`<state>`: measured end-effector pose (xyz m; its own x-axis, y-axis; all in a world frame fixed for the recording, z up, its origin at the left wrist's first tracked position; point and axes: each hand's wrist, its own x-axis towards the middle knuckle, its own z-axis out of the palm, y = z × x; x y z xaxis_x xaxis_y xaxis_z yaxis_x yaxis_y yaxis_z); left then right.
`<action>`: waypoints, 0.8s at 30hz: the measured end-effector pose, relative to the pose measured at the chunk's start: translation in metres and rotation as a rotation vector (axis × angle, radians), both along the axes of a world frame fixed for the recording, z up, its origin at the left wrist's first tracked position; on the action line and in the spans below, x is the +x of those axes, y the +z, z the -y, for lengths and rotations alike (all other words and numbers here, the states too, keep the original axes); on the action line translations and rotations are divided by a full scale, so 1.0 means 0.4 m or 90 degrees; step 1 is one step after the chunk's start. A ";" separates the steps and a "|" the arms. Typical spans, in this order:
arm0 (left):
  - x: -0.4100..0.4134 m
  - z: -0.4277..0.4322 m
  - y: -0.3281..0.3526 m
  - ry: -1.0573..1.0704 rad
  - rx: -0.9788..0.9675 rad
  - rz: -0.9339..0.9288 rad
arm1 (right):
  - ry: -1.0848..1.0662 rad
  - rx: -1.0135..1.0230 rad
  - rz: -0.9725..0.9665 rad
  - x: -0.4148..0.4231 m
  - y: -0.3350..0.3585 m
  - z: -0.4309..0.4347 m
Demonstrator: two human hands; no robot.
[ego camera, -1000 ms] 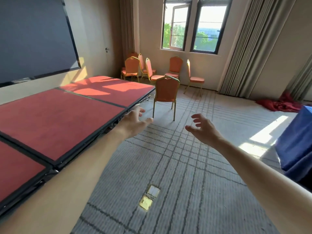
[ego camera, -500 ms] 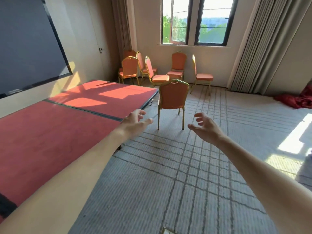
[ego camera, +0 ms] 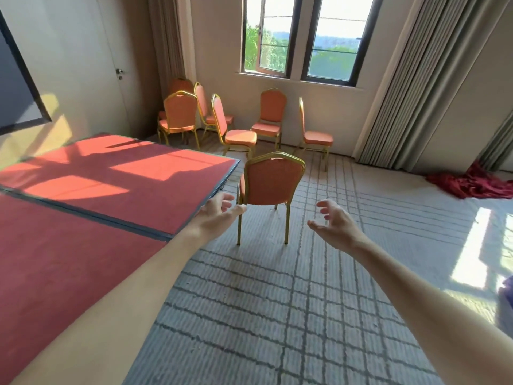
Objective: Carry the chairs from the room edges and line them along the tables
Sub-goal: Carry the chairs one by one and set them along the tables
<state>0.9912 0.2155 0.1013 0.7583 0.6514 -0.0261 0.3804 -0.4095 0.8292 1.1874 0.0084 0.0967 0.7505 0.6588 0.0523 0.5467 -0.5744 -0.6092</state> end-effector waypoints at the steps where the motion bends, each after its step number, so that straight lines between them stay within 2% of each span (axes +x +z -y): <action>1: 0.050 -0.059 0.002 -0.003 -0.008 0.004 | -0.006 -0.005 0.002 0.043 0.007 -0.054; 9: 0.441 -0.421 -0.002 -0.058 -0.018 -0.018 | -0.036 -0.057 0.042 0.376 -0.004 -0.398; 16: 0.840 -0.677 -0.120 -0.079 -0.012 -0.055 | -0.043 -0.054 0.040 0.779 -0.130 -0.670; 19: 1.077 -0.794 -0.187 -0.058 -0.033 -0.071 | -0.006 -0.104 0.079 1.016 -0.205 -0.799; 21: 1.148 -0.830 -0.204 -0.053 -0.039 -0.072 | 0.028 -0.152 0.109 1.079 -0.226 -0.842; 24: 1.363 -0.925 -0.245 -0.018 -0.056 -0.077 | 0.065 -0.208 0.124 1.294 -0.259 -0.964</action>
<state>1.5363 0.5855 0.0034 0.7639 0.6211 -0.1752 0.4697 -0.3489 0.8110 1.7051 0.3939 -0.0068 0.6775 0.7346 -0.0374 0.6980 -0.6580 -0.2825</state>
